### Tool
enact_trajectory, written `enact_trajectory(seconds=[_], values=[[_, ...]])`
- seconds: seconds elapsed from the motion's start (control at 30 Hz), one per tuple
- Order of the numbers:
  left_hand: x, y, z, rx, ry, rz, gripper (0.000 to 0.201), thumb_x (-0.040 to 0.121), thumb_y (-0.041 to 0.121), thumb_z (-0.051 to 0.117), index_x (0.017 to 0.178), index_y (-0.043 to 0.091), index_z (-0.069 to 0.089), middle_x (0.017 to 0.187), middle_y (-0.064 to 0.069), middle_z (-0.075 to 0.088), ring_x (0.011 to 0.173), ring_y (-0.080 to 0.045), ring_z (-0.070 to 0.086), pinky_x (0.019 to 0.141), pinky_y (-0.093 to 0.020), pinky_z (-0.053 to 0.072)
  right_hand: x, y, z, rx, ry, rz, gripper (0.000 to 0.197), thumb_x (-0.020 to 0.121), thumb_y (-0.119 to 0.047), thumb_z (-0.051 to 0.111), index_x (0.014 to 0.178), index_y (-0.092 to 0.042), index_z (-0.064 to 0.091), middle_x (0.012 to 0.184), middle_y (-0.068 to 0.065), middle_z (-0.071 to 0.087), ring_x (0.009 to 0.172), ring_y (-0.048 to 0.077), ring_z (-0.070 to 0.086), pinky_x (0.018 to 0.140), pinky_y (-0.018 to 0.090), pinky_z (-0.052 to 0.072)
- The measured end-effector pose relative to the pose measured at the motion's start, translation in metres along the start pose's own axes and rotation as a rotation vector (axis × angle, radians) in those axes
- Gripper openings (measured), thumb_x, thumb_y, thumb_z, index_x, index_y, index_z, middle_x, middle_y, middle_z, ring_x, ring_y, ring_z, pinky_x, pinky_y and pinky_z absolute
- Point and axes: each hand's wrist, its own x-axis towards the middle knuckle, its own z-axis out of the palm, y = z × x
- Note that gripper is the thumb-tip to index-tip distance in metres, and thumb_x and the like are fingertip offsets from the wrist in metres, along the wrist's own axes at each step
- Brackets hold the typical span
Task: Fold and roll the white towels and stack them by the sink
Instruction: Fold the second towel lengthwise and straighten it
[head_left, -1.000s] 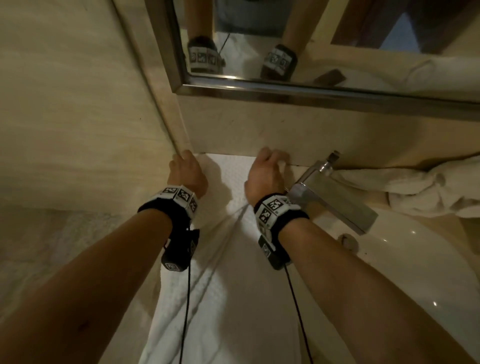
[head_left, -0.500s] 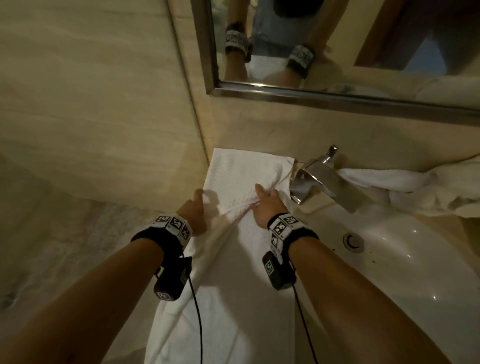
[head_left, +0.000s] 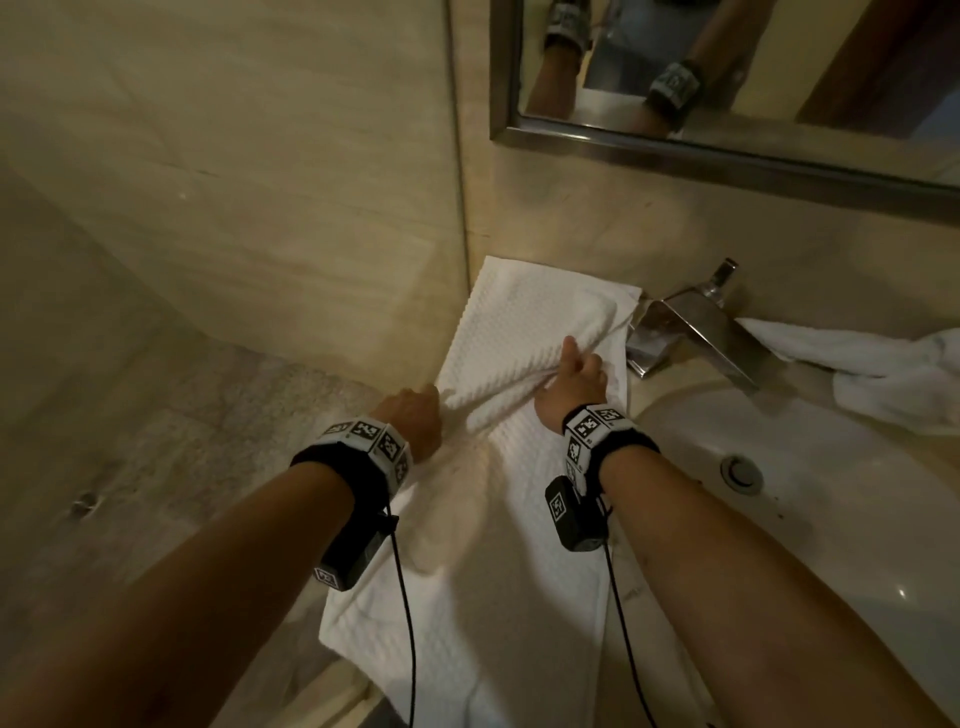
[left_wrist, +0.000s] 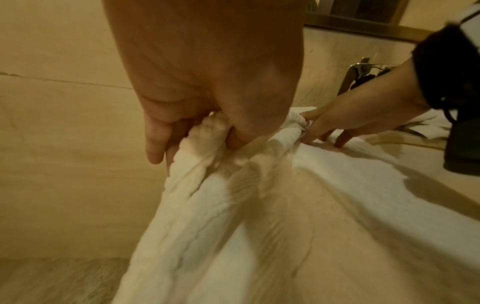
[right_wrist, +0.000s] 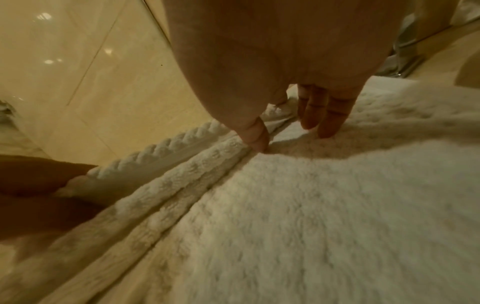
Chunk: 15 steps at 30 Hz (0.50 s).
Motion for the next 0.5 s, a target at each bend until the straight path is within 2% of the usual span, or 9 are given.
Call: enact_trajectory(seconds=[0.1,0.2,0.27,0.33,0.4,0.47,0.5], values=[[-0.012,-0.003,0.001,-0.006,0.070,0.047,0.028,0.100,0.028,0.034,0.120,0.009,0.037,0.109,-0.020,0.061,0.095,-0.037,0.060,0.068,-0.036,0.041,-0.005,0.002,0.000,0.039,-0.015,0.000,0.084,0.095,-0.027,0.049,0.152,-0.028,-0.013,0.158,0.009,-0.003,0.145,0.032,0.004,0.116,0.044,0.020],[-0.021,-0.004,-0.005,-0.006,0.080,0.059,0.037,0.100,0.038,0.037,0.121,0.009,0.036,0.111,-0.020,0.061,0.098,-0.037,0.060,0.069,-0.035,0.038,-0.008,0.003,0.001,0.103,-0.018,0.006,0.088,0.096,-0.022,0.048,0.150,-0.029,-0.022,0.160,0.007,-0.002,0.146,0.031,0.006,0.116,0.044,0.019],[-0.030,-0.002,-0.011,-0.014,0.064,0.050,0.049,0.094,0.046,0.048,0.123,0.009,0.036,0.116,-0.018,0.060,0.104,-0.036,0.058,0.072,-0.035,0.039,-0.017,0.003,0.001,0.195,-0.003,0.018,0.089,0.095,-0.018,0.048,0.150,-0.027,-0.020,0.160,0.007,0.004,0.145,0.031,0.013,0.115,0.043,0.023],[-0.039,0.002,-0.016,0.022,0.041,0.078,0.062,0.085,0.051,0.061,0.123,0.009,0.038,0.118,-0.016,0.058,0.107,-0.035,0.057,0.074,-0.035,0.041,-0.028,0.001,0.001,0.343,0.031,0.062,0.083,0.094,-0.014,0.047,0.152,-0.021,-0.012,0.159,0.011,0.011,0.141,0.033,0.025,0.109,0.042,0.033],[-0.049,0.009,-0.020,0.085,0.013,0.137,0.064,0.079,0.045,0.069,0.124,0.008,0.041,0.119,-0.015,0.055,0.108,-0.034,0.056,0.077,-0.034,0.044,-0.038,0.000,0.005,0.474,0.116,0.102,0.070,0.093,-0.019,0.048,0.150,-0.012,0.009,0.153,0.017,0.023,0.132,0.036,0.037,0.100,0.043,0.039],[-0.058,0.019,-0.023,0.095,0.012,0.176,0.056,0.079,0.034,0.069,0.121,0.007,0.044,0.118,-0.017,0.055,0.106,-0.034,0.057,0.077,-0.034,0.046,-0.051,-0.004,0.007,0.589,0.221,0.136,0.057,0.089,-0.028,0.052,0.136,-0.004,0.031,0.140,0.020,0.040,0.120,0.038,0.048,0.090,0.042,0.043],[-0.062,0.026,-0.023,0.090,0.022,0.195,0.051,0.079,0.031,0.067,0.119,0.006,0.045,0.116,-0.017,0.055,0.104,-0.033,0.057,0.075,-0.034,0.046,-0.059,-0.006,0.010,0.665,0.219,0.154,0.055,0.087,-0.035,0.055,0.129,-0.003,0.038,0.132,0.019,0.048,0.113,0.037,0.054,0.085,0.040,0.047]])
